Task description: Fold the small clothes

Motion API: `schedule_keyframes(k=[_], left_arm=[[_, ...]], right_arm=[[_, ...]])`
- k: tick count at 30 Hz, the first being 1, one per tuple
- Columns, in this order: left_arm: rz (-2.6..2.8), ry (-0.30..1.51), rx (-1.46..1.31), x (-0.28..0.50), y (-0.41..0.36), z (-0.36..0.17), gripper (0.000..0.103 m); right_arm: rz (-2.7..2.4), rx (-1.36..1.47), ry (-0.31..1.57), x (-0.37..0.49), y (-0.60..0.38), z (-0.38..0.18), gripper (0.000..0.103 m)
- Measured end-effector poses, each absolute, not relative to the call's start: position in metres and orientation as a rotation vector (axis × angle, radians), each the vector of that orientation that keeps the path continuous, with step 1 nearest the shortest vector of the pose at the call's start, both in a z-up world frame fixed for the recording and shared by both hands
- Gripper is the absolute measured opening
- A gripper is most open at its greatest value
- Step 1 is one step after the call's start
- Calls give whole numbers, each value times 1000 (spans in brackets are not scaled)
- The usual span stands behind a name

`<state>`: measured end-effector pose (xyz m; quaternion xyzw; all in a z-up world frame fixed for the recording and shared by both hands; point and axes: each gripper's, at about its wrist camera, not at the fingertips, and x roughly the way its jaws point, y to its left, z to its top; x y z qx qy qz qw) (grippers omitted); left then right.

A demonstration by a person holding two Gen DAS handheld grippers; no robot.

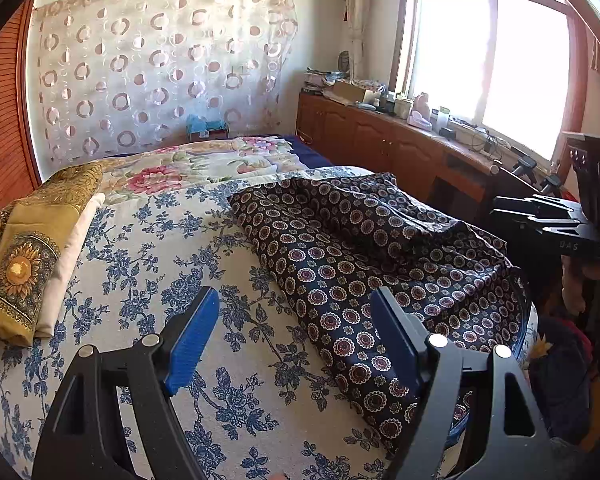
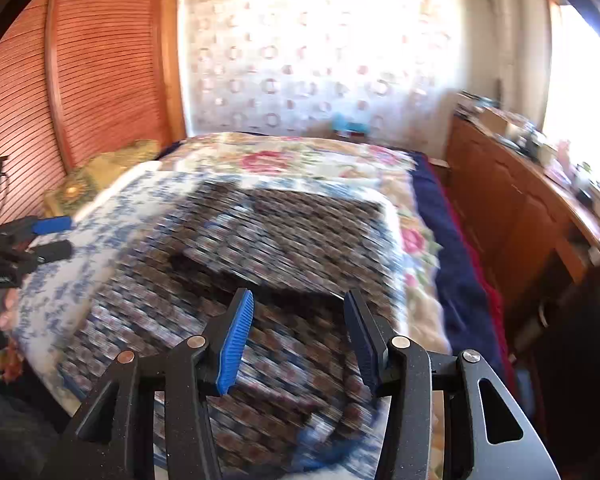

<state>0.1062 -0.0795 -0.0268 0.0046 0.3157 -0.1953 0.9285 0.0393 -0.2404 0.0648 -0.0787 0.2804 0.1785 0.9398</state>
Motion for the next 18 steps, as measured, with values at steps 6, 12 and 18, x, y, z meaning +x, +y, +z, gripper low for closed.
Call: schedule_keyframes(k=[6, 12, 18], left_arm=[[-385, 633, 4, 105, -75, -27, 79], [-381, 633, -15, 105, -68, -29, 79], [-383, 642, -23, 105, -66, -33, 79]], right_arm=[[462, -220, 603, 60, -181, 66, 49], [482, -271, 765, 114, -146, 43, 49], [442, -398, 764, 156, -148, 50, 3]])
